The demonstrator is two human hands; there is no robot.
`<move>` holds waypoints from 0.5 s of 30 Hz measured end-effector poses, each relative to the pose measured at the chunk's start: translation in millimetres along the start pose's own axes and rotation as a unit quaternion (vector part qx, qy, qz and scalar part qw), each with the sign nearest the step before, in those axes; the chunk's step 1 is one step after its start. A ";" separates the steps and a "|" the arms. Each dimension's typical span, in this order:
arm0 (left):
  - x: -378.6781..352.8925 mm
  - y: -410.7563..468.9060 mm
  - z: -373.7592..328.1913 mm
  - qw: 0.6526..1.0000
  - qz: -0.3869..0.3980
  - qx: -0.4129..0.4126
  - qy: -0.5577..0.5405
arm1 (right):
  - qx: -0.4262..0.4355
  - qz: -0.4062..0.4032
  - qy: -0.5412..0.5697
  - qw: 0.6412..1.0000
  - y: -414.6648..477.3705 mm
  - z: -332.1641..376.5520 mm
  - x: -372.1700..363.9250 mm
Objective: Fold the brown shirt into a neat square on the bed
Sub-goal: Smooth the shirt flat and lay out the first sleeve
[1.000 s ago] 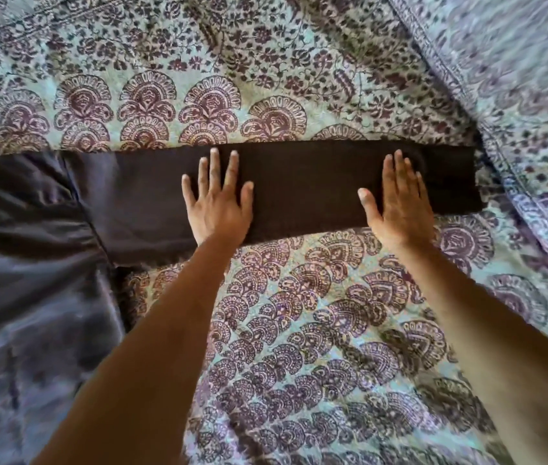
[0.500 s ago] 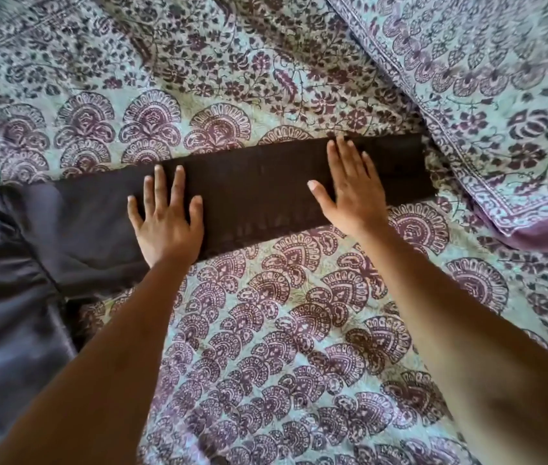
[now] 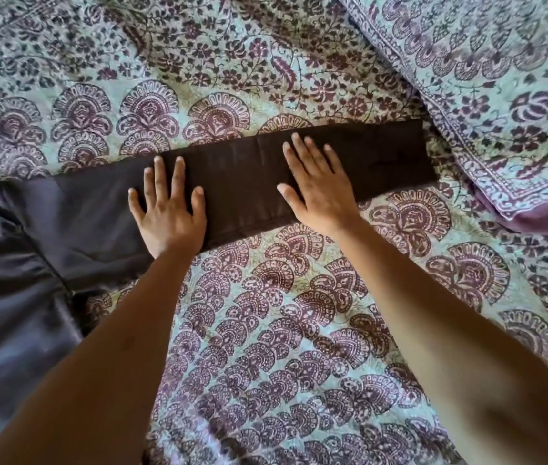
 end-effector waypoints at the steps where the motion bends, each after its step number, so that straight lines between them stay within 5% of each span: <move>1: -0.5 0.3 0.5 1.000 0.001 0.000 0.002 | -0.004 0.008 0.001 1.000 -2.6 0.8 -4.6; 6: 2.7 0.0 -0.3 1.000 0.020 -0.004 0.001 | -0.128 -0.005 -0.040 0.991 -28.6 -59.9 0.3; 9: 16.2 2.5 1.4 0.994 0.079 -0.011 -0.078 | -0.133 0.012 -0.049 0.990 -42.0 -82.1 11.7; 15: 90.1 -60.2 45.1 0.983 -0.023 -0.039 -0.181 | -0.111 -0.097 0.169 0.975 -76.0 18.3 38.9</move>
Point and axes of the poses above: each hand's wrist, its own y-axis towards the middle knuckle, its own x-axis out of the back of the hand, z = x × y, the point moved 3 cm from there along y, towards the middle knuckle
